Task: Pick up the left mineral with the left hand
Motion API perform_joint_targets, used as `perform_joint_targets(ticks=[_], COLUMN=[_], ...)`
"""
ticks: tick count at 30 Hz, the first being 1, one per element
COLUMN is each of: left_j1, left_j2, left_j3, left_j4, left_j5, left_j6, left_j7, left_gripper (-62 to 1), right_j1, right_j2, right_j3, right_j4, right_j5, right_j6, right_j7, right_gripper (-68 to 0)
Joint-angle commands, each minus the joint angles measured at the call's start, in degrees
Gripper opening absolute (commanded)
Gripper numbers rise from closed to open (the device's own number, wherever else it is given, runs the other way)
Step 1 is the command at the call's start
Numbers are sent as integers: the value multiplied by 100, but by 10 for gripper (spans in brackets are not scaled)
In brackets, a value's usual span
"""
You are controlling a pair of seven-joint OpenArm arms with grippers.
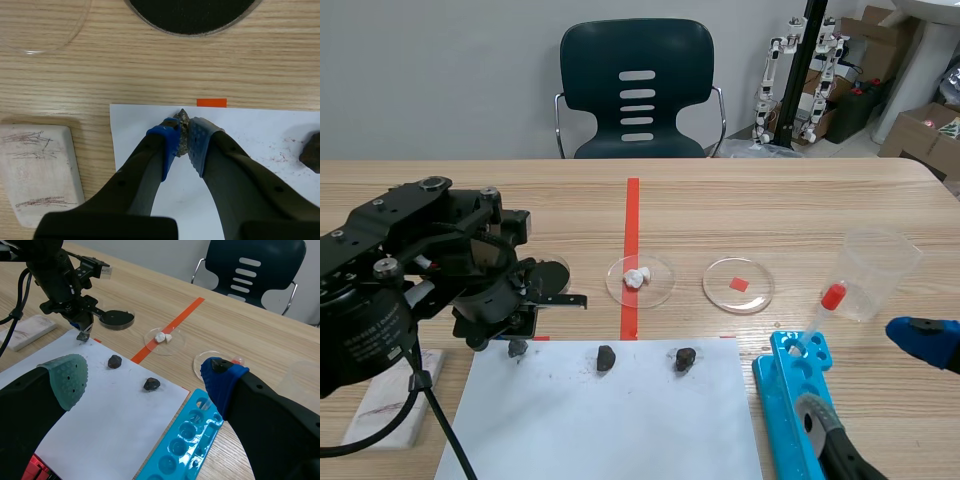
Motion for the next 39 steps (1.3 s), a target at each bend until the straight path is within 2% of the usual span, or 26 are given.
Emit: perform_joint_targets(ticks=[1, 6, 9, 13, 16, 39], left_j1=[83, 127, 127, 125, 125, 63], left_j2=[-79, -74, -74, -74, -74, 367], left_j3=[-15, -15, -15, -15, -15, -15], left_j4=[116, 138, 138, 138, 138, -354], left_j5=[-11, -15, -15, -13, -13, 186], left_j6=[15, 15, 15, 17, 20, 15], left_j7=[57, 72, 116, 109, 85, -216], left_gripper=[-550, -528, -417, -223, -159, -163], right_j1=[52, 52, 52, 52, 52, 52], right_j2=[-2, -2, -2, -2, -2, -2], right_j3=[39, 39, 39, 39, 39, 39], right_j4=[33, 33, 33, 33, 33, 33], right_j5=[42, 44, 44, 44, 44, 44], right_j6=[-20, -20, -20, -20, -20, -20], right_j7=[87, 87, 87, 87, 87, 87], right_gripper=[-201, -201, -201, -201, -201, -201])
